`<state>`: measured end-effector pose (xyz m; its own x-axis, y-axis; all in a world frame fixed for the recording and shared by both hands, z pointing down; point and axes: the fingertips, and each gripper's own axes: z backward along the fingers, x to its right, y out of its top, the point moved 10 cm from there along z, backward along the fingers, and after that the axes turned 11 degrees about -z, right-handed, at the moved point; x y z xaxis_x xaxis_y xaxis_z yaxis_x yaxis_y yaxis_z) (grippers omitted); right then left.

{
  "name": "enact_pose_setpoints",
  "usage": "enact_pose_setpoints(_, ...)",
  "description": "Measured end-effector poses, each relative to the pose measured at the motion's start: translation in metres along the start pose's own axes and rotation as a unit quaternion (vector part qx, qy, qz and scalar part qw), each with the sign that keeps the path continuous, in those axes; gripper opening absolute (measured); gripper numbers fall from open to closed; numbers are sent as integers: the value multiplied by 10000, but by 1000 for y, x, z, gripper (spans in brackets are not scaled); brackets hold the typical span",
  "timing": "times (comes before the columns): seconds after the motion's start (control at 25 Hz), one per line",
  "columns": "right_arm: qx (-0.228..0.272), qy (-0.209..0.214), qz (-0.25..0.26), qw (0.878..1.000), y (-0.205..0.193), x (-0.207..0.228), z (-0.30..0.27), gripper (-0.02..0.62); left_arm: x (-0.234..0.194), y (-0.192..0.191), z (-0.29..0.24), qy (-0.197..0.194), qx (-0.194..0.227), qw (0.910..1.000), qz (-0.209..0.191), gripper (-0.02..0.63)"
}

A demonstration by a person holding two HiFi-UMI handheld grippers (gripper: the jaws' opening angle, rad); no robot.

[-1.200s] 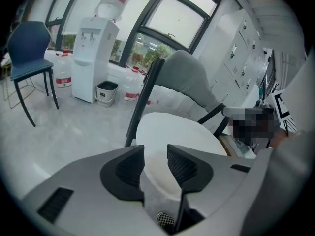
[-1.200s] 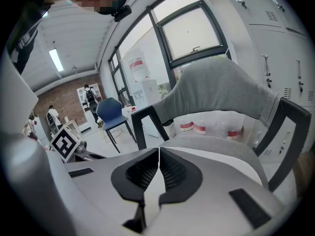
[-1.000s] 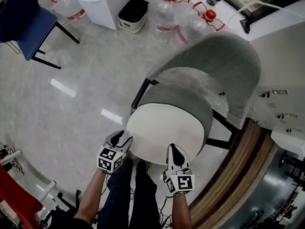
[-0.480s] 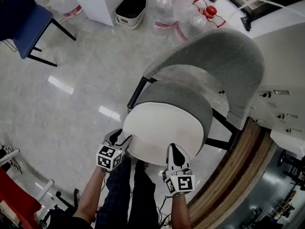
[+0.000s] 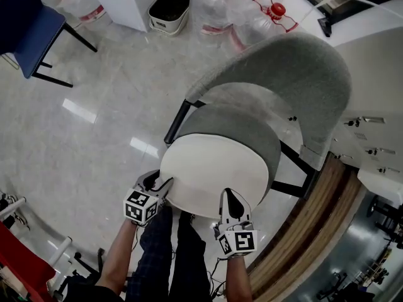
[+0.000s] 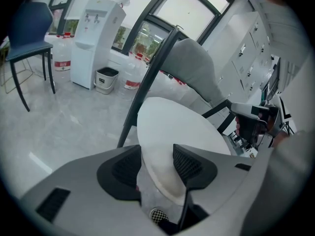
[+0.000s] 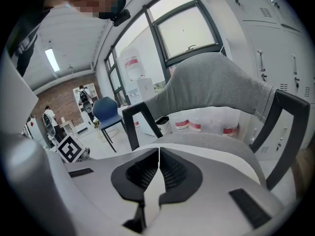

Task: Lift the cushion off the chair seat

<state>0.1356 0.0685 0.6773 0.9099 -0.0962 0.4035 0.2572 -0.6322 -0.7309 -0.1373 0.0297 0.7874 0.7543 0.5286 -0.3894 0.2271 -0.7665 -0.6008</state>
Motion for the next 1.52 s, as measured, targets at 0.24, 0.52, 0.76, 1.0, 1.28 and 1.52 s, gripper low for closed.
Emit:
enact_pose_setpoints(0.24, -13, -50, -32, 10000, -1, 1, 2, 29, -1, 3, 5, 111, 81, 9999, -62, 116)
enact_pose_setpoints(0.52, 1, -72, 2, 10000, 1, -3, 9, 29, 12, 7, 12, 505, 225, 9963, -659, 34)
enact_pose_setpoints(0.76, 74, -117, 11, 9999, 8, -7, 24, 29, 21, 17, 27, 464, 409, 9954, -727, 29)
enact_pose_setpoints(1.0, 197, -162, 24, 9997, 18, -14, 44, 29, 37, 35, 46, 417, 589, 9940, -820, 28)
enact_pose_setpoints(1.28, 338, -207, 3, 9992, 35, -25, 77, 29, 68, 60, 78, 300, 792, 9911, -1024, 28)
enact_pose_setpoints(1.52, 534, -270, -14, 9982, 56, -39, 108, 29, 91, 85, 110, 280, 945, 9878, -1203, 28)
